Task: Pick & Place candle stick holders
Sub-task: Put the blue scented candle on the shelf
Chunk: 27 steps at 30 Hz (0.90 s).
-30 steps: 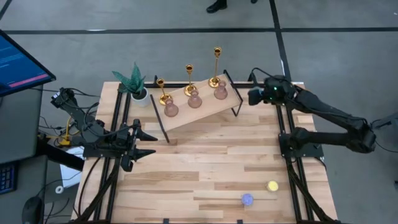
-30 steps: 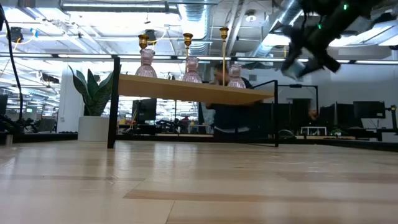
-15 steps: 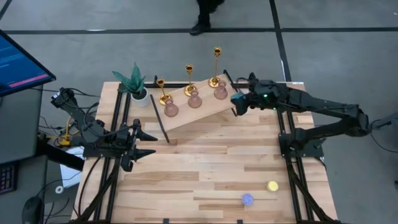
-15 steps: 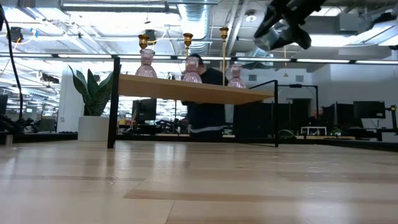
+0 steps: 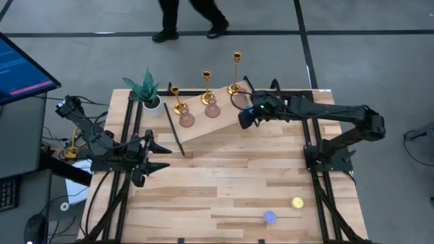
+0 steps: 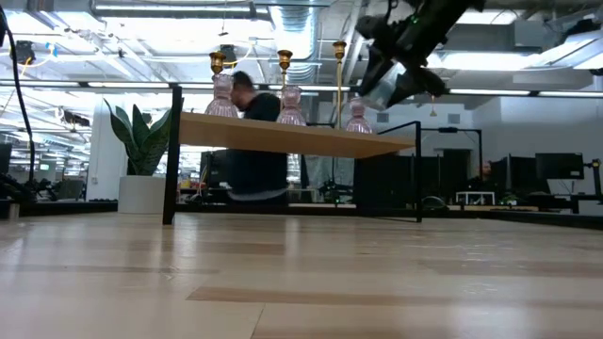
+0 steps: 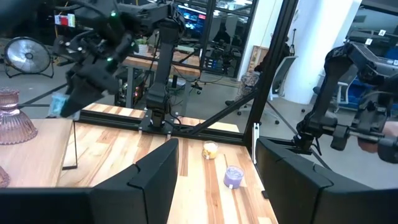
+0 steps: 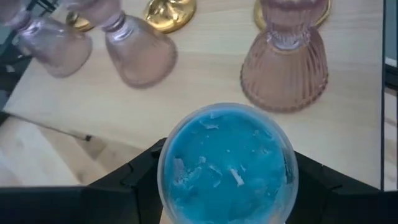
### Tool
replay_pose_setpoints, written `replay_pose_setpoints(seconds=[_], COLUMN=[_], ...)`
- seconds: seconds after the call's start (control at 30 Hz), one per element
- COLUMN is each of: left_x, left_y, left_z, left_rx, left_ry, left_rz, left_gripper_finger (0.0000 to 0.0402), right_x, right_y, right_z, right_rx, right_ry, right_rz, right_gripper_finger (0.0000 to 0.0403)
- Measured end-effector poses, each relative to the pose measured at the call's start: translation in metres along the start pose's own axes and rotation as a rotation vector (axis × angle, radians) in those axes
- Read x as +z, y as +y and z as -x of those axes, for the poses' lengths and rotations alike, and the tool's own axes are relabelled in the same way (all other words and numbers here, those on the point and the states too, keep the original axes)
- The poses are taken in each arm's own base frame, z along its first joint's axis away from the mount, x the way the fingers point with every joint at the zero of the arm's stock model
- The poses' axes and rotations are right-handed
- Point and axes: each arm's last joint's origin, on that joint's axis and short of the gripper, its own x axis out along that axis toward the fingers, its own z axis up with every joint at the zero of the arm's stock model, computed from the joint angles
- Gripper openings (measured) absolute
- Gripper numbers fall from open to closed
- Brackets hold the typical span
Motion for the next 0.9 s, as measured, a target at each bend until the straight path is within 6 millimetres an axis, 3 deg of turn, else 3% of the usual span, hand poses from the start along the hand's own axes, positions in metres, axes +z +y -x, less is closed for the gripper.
replay_pose_setpoints(seconds=[0.4, 0.9], left_x=[0.0, 0.0], left_y=[0.0, 0.0], left_z=[0.0, 0.0], left_rx=[0.0, 0.0], left_ry=[0.0, 0.0], left_rz=[0.0, 0.001], left_gripper_finger=[0.0214, 0.0214], right_x=[0.001, 0.005], right_y=[-0.005, -0.007], right_z=[-0.021, -0.026], right_rx=[-0.206, -0.237], right_ry=[0.124, 0.103], right_rz=[0.054, 0.045], right_gripper_finger=[0.0227, 0.0228])
